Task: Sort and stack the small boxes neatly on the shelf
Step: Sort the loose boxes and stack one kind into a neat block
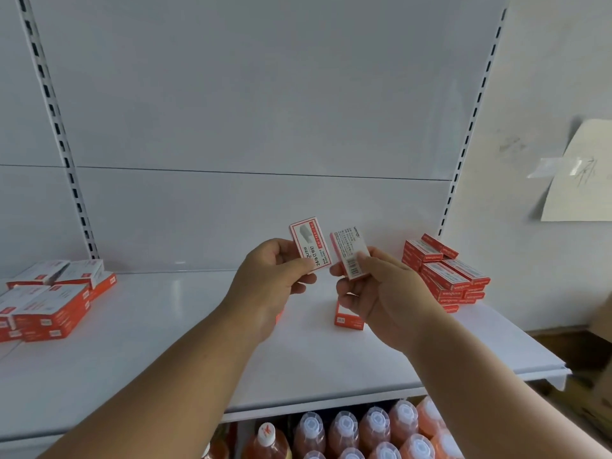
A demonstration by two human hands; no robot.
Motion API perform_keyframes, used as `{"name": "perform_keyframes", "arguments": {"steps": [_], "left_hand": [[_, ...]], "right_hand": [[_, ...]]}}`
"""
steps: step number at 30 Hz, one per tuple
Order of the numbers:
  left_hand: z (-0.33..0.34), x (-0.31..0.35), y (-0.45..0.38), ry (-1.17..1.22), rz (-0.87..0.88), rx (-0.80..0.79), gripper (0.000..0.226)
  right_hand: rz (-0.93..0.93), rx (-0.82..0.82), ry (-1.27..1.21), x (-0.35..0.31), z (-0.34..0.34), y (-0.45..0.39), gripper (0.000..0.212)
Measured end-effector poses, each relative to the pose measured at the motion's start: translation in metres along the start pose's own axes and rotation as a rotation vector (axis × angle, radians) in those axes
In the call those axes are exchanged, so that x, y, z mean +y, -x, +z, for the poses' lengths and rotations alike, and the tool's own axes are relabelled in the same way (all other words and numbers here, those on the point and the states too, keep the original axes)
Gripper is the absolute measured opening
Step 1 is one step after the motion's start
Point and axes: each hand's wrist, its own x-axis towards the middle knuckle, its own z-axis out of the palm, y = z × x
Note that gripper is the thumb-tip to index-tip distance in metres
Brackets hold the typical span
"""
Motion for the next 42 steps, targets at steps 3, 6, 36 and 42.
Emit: {"name": "perform_keyframes", "arguments": {"steps": [3,6,36,42], "left_hand": [[0.009,0.003,0.002,-0.015,-0.004,0.015,0.013],[0.02,0.008,0.001,0.004,-0.014,-0.003,0.013],[0.222,0.016,-0.038,-0.301,-0.291,-0.123,0.005],[0.226,0.014,-0.04,-0.447,-0.288,-0.066,0.018]], "right_hand": [[0.095,0.011,-0.187,-0.007,-0.01,-0.002,0.04],[0.113,-0.01,-0.301,-0.016,-0.021,-0.003,0.037],[-0.061,0.254,0.922,-0.121,-0.23,-0.038,0.005],[-0.03,0.229,1.117,-0.119,-0.233,-0.048,0.013]]}}
